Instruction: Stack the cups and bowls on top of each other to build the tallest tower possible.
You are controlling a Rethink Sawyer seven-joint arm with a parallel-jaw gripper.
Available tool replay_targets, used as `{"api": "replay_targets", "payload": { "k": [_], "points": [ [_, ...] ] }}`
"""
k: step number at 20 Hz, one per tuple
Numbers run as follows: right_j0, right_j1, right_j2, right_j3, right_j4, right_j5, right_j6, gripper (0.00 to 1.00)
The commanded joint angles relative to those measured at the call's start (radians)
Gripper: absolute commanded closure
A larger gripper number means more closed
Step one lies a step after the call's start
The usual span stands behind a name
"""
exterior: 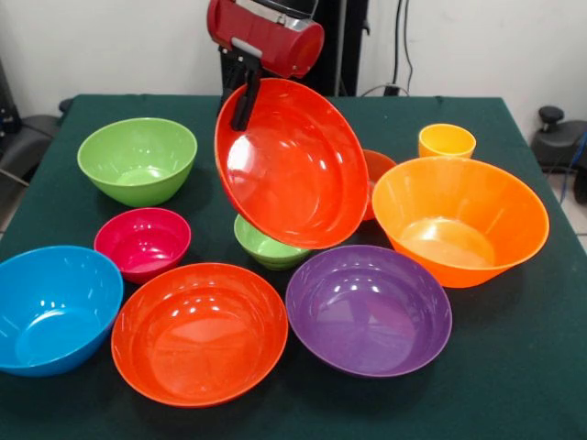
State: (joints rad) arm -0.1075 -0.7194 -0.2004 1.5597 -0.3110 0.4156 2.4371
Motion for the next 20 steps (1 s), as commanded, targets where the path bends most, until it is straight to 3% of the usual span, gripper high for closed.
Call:
{"api": "replay_targets", "payload": {
  "k": [1, 12, 20],
  "points": [
    [0.07, 0.067, -0.017, -0.097, 0.07, 0.137, 0.147, 1.0],
    [0.09, 0.107, -0.06, -0.108, 0.123, 0.087, 0.119, 1.0],
    [0.076, 0.092, -0.065, -0.039, 0.125, 0.004, 0.086, 1.0]
  ]
}}
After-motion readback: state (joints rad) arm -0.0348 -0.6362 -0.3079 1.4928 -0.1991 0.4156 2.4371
